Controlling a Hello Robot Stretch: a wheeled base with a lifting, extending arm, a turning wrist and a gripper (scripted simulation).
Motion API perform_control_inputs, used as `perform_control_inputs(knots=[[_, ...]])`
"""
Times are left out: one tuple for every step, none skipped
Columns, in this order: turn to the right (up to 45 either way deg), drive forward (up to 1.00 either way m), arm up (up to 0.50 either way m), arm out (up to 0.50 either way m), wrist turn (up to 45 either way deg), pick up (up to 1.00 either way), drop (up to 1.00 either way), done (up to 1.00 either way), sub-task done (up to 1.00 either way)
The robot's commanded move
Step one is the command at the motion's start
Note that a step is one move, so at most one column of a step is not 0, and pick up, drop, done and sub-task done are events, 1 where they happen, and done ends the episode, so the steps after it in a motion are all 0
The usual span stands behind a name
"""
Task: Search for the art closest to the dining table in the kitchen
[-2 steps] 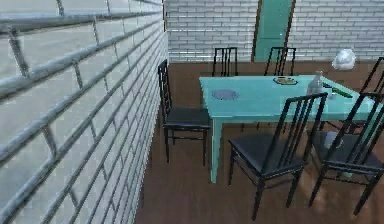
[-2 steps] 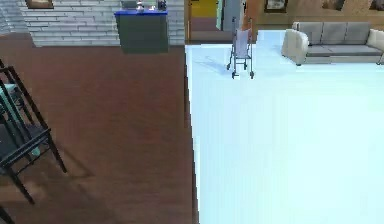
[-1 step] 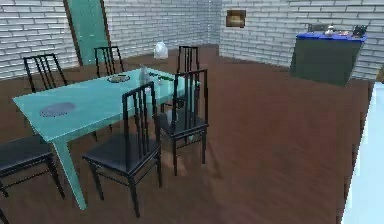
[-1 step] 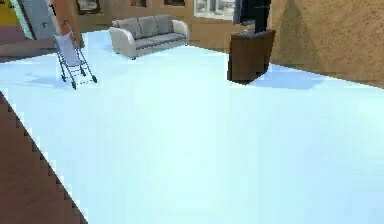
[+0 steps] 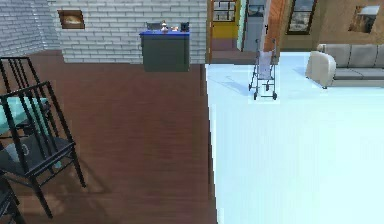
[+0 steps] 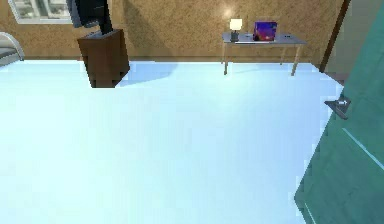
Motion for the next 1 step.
perform_control_inputs(knots=[[0.0,0.1,0.0,0.0,0.0,0.0,0.0,0.0,0.0]])
